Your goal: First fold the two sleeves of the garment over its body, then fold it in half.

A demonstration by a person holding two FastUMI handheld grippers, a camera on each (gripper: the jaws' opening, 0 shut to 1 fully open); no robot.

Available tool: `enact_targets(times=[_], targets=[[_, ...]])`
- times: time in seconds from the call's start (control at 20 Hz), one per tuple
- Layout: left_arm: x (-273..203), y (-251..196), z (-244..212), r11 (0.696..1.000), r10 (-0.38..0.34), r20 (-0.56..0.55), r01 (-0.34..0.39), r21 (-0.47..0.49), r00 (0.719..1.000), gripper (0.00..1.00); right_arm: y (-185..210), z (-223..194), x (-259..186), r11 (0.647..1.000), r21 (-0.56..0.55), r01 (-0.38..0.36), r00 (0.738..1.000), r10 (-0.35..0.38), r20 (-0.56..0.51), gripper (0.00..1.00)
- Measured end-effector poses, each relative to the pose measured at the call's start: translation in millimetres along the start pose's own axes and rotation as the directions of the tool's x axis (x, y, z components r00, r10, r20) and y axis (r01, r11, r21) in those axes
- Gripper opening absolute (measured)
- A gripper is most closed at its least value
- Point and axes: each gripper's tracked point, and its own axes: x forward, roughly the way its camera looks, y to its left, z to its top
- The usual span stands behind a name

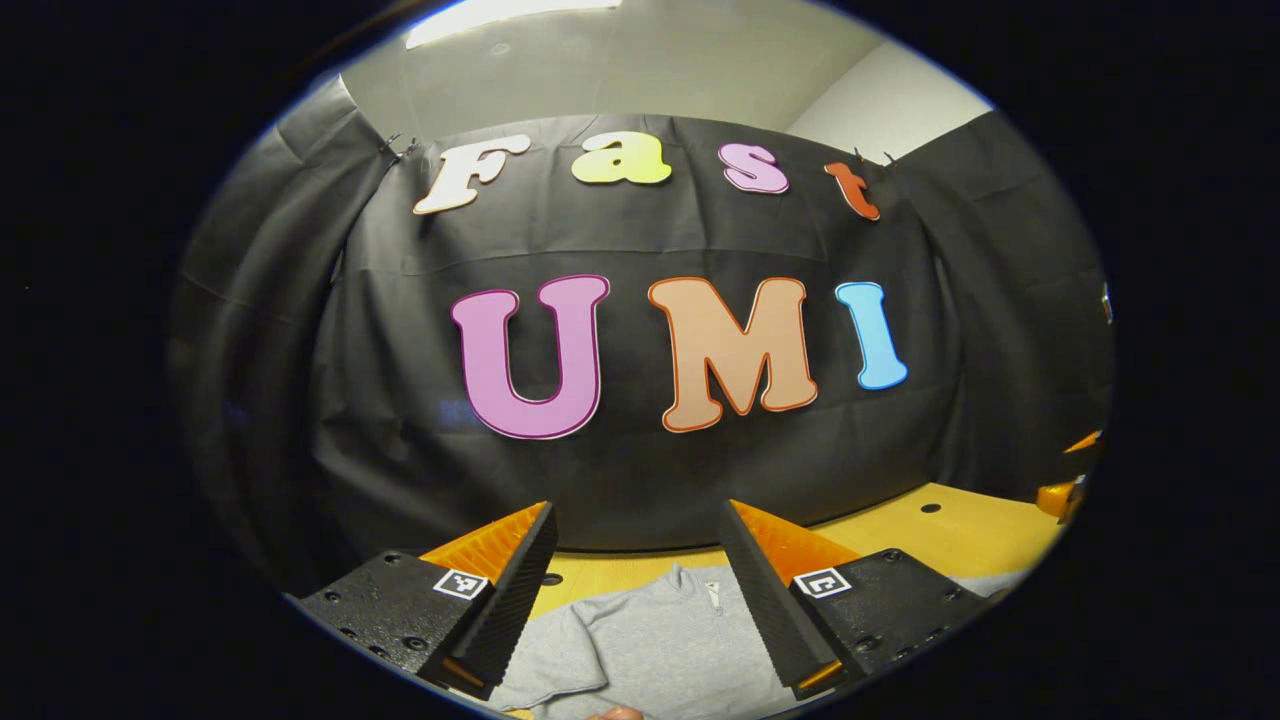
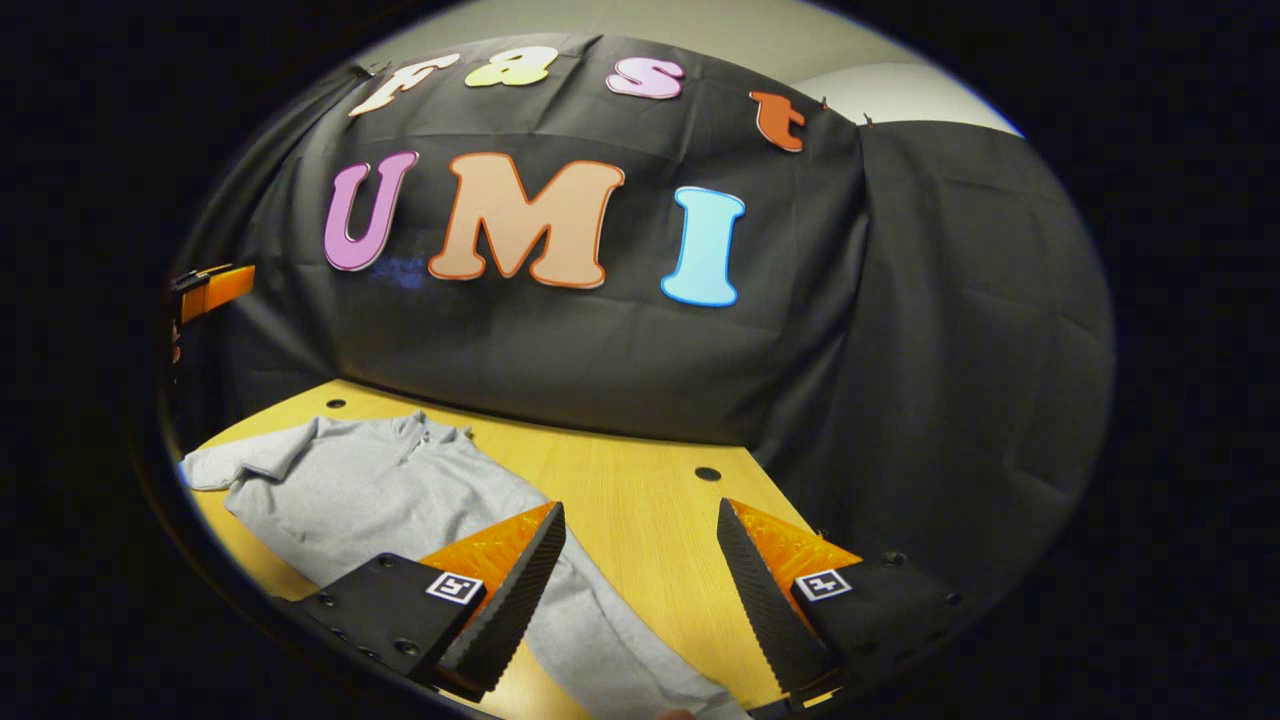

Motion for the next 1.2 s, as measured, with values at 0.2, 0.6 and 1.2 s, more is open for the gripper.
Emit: enact_targets(times=[0.2, 0.6, 1.2], targets=[[-0.2, -2.9, -5.2, 1.000, 0.001, -0.008, -0.001, -0.007, 1.000, 0.95, -25.3, -36.2, -5.6, 0.999, -0.052, 0.012, 0.996, -0.017, -0.088, 0.99], [4.5, -17.6, -13.6, 1.000, -0.016, -0.027, 0.016, 0.010, 1.000, 0.95, -45.3, -132.5, -25.8, 0.993, -0.106, -0.043, 0.947, 0.006, -0.322, 0.99], [17.6, -40.2, -24.0, 0.999, -0.039, -0.058, 0.040, 0.013, 0.998, 0.94, -52.4, -228.1, -64.7, 0.995, -0.009, -0.104, 0.816, 0.080, -0.573, 0.99]])
